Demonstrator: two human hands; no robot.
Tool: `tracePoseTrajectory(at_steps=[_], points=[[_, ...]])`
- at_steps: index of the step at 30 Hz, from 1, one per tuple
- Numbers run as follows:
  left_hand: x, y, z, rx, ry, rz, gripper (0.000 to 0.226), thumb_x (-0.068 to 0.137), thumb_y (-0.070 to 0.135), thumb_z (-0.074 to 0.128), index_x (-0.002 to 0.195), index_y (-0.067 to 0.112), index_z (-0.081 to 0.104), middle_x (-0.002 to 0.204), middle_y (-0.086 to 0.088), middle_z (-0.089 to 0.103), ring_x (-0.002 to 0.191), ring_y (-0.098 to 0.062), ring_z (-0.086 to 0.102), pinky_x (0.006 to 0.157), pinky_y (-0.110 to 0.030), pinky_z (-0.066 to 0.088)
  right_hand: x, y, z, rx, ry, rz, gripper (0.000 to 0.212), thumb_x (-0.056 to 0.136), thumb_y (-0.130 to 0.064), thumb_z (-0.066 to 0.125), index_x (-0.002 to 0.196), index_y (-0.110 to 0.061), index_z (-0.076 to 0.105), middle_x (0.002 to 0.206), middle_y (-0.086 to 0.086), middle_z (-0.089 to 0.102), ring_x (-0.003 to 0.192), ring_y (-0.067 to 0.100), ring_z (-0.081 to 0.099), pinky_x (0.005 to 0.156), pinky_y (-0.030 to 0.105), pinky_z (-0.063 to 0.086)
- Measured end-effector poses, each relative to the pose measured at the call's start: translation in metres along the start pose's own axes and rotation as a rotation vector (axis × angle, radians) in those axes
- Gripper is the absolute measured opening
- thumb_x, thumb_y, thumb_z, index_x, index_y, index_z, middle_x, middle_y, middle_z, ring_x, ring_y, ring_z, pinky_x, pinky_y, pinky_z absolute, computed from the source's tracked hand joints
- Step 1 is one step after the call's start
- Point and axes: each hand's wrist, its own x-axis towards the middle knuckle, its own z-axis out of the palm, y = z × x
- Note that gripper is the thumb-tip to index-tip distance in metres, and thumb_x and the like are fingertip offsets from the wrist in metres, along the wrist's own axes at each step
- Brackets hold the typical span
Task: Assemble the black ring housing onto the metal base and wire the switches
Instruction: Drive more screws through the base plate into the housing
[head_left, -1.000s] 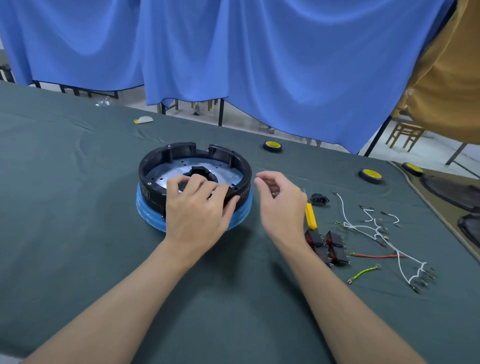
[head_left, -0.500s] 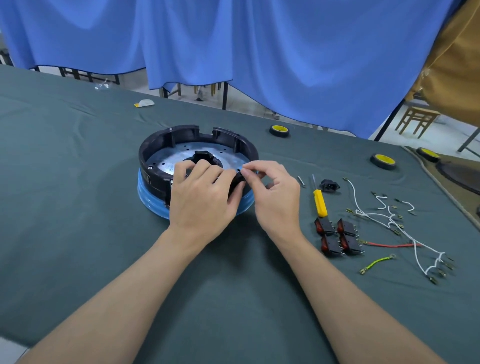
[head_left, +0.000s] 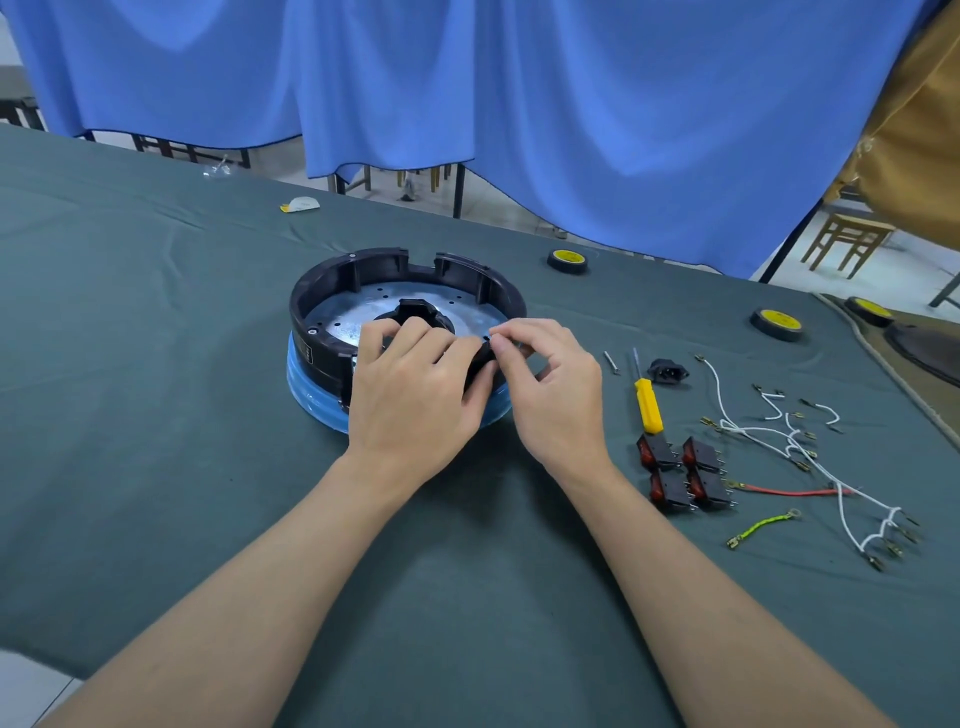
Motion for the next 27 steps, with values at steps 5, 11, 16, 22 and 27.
tracePoseTrajectory(at_steps=[5,11,16,22,27], points=[[-0.0004,-0.0008,0.0007,-0.005,0.013,-0.003,0.022,0.093,0.032,0.063,0.084,0.015,0.073,0.073,0.002,0.068,0.072,-0.024,0.063,0.08,-0.037,0.038,-0.0016,0.003,-0.0044,-0.032,0.014,-0.045,0.012,0.088,-0.014,0.066,0.093,-0.014,0.077,0.097,-0.009,0.067,0.093,0.013,0.062,0.07,0.026,0.045],[-0.0003,-0.0007,0.0004,-0.016,0.001,-0.006,0.022,0.092,0.032,0.063,0.084,0.014,0.073,0.073,0.002,0.069,0.073,-0.024,0.063,0.08,-0.037,0.038,0.0022,0.0009,-0.0051,-0.044,-0.012,-0.041,0.012,0.085,-0.008,0.066,0.089,-0.014,0.076,0.091,-0.01,0.068,0.087,0.011,0.061,0.074,0.026,0.049],[0.0008,-0.0008,-0.0006,-0.028,0.001,-0.014,0.022,0.091,0.031,0.064,0.082,0.014,0.073,0.073,0.001,0.069,0.073,-0.025,0.063,0.081,-0.037,0.037,0.0039,-0.0015,-0.0054,-0.065,-0.014,-0.042,0.012,0.084,-0.004,0.068,0.088,-0.011,0.076,0.089,-0.006,0.069,0.085,0.011,0.061,0.077,0.022,0.049],[0.0005,-0.0011,-0.0009,-0.036,-0.01,-0.011,0.022,0.092,0.031,0.063,0.083,0.014,0.073,0.073,0.001,0.069,0.073,-0.025,0.063,0.08,-0.037,0.037,0.0038,-0.0052,-0.0069,-0.228,-0.008,-0.151,0.011,0.085,-0.005,0.066,0.089,-0.008,0.076,0.09,0.0,0.071,0.085,0.012,0.059,0.077,0.012,0.043],[0.0006,-0.0007,-0.001,-0.041,-0.014,-0.013,0.021,0.091,0.031,0.064,0.084,0.014,0.073,0.073,0.001,0.069,0.073,-0.025,0.064,0.08,-0.037,0.037,0.0009,-0.003,-0.0083,-0.239,-0.052,-0.154,0.013,0.087,-0.007,0.064,0.091,-0.011,0.075,0.095,-0.003,0.068,0.087,0.012,0.059,0.074,0.022,0.047]])
